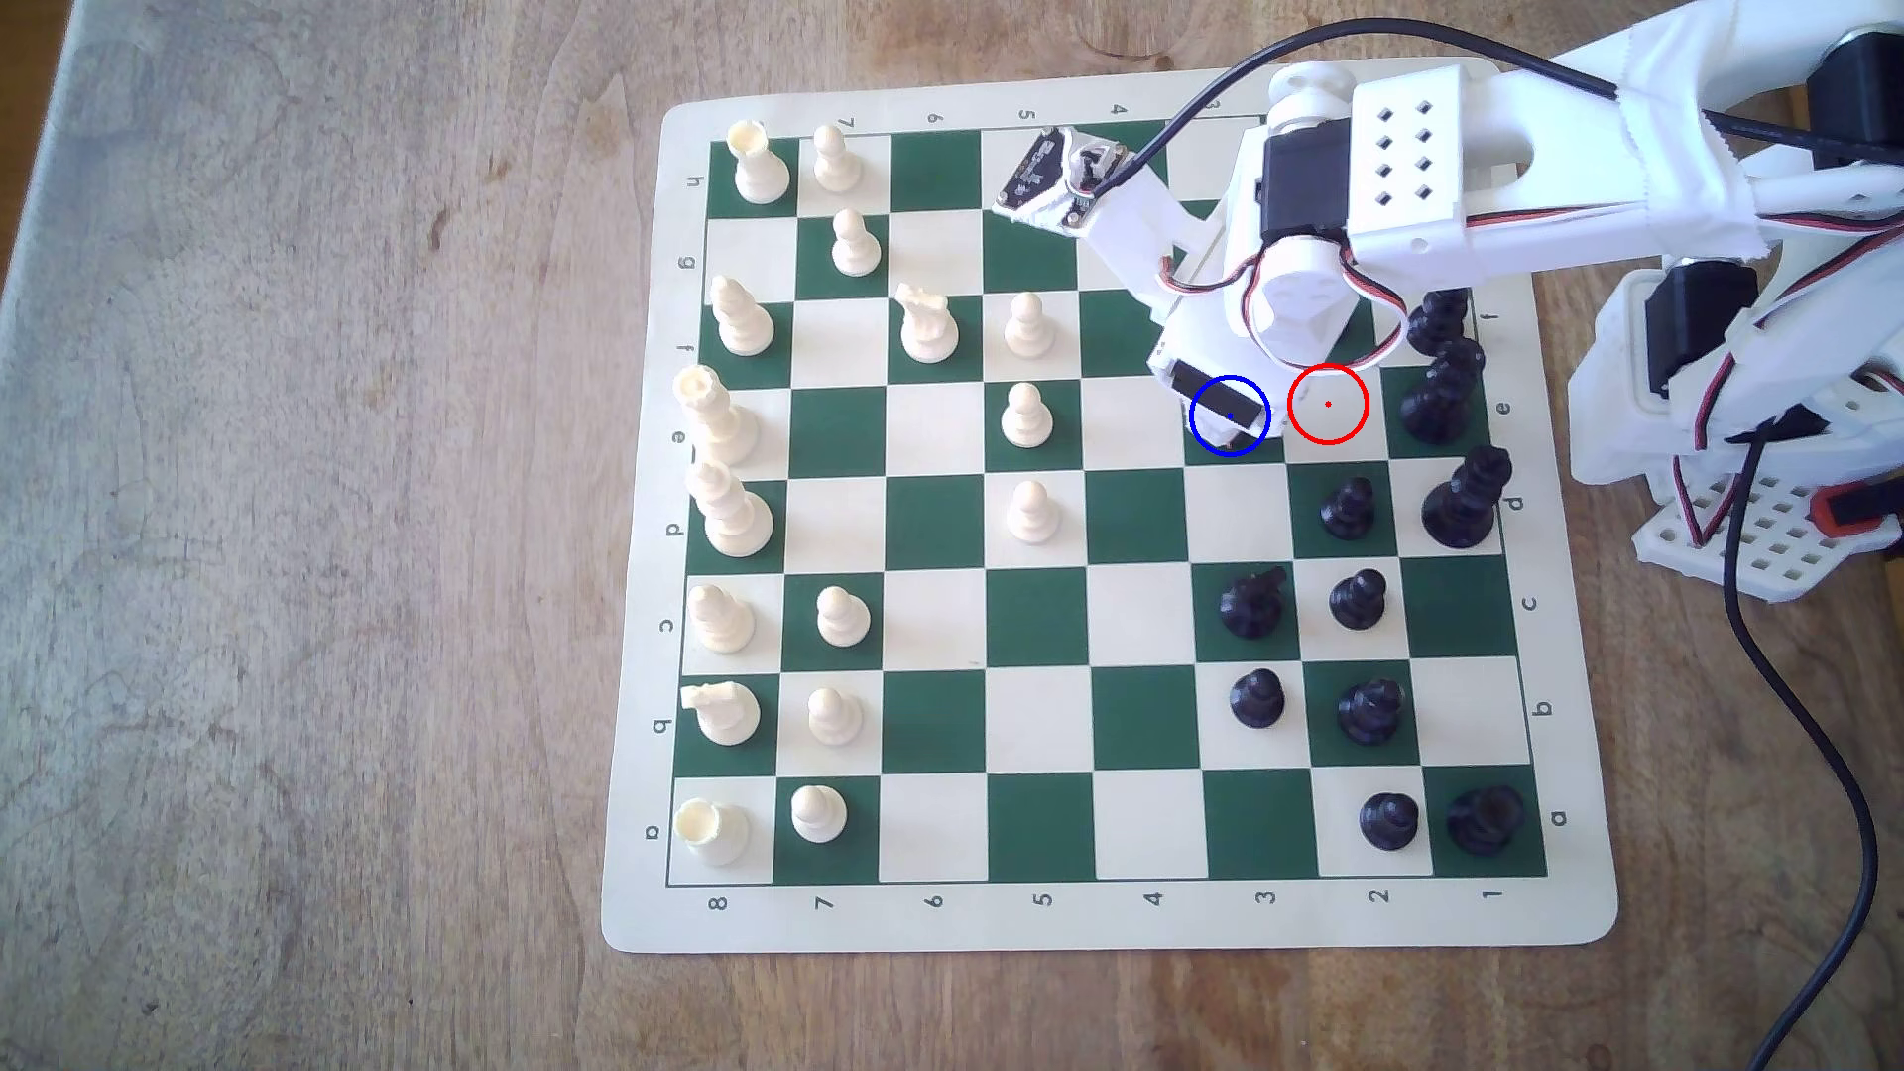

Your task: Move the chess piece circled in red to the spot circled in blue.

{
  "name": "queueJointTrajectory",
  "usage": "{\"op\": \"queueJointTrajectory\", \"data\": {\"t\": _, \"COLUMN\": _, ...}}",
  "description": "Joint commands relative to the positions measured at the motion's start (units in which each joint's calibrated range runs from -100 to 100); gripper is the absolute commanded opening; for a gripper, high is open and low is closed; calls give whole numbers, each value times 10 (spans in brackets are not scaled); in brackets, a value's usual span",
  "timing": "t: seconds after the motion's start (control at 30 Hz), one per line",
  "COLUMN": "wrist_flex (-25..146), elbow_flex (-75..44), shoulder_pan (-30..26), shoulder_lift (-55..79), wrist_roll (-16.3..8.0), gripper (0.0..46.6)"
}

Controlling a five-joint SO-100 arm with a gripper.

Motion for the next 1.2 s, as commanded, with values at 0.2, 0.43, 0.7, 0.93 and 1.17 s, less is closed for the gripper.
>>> {"op": "queueJointTrajectory", "data": {"t": 0.2, "wrist_flex": -4, "elbow_flex": -1, "shoulder_pan": 4, "shoulder_lift": -4, "wrist_roll": 2, "gripper": 3}}
{"op": "queueJointTrajectory", "data": {"t": 0.43, "wrist_flex": -10, "elbow_flex": 6, "shoulder_pan": 5, "shoulder_lift": -5, "wrist_roll": 2, "gripper": 32}}
{"op": "queueJointTrajectory", "data": {"t": 0.7, "wrist_flex": -59, "elbow_flex": 31, "shoulder_pan": 30, "shoulder_lift": -32, "wrist_roll": -1, "gripper": 266}}
{"op": "queueJointTrajectory", "data": {"t": 0.93, "wrist_flex": -46, "elbow_flex": 22, "shoulder_pan": 31, "shoulder_lift": -46, "wrist_roll": 1, "gripper": 263}}
{"op": "queueJointTrajectory", "data": {"t": 1.17, "wrist_flex": -32, "elbow_flex": 20, "shoulder_pan": 30, "shoulder_lift": -121, "wrist_roll": 4, "gripper": 285}}
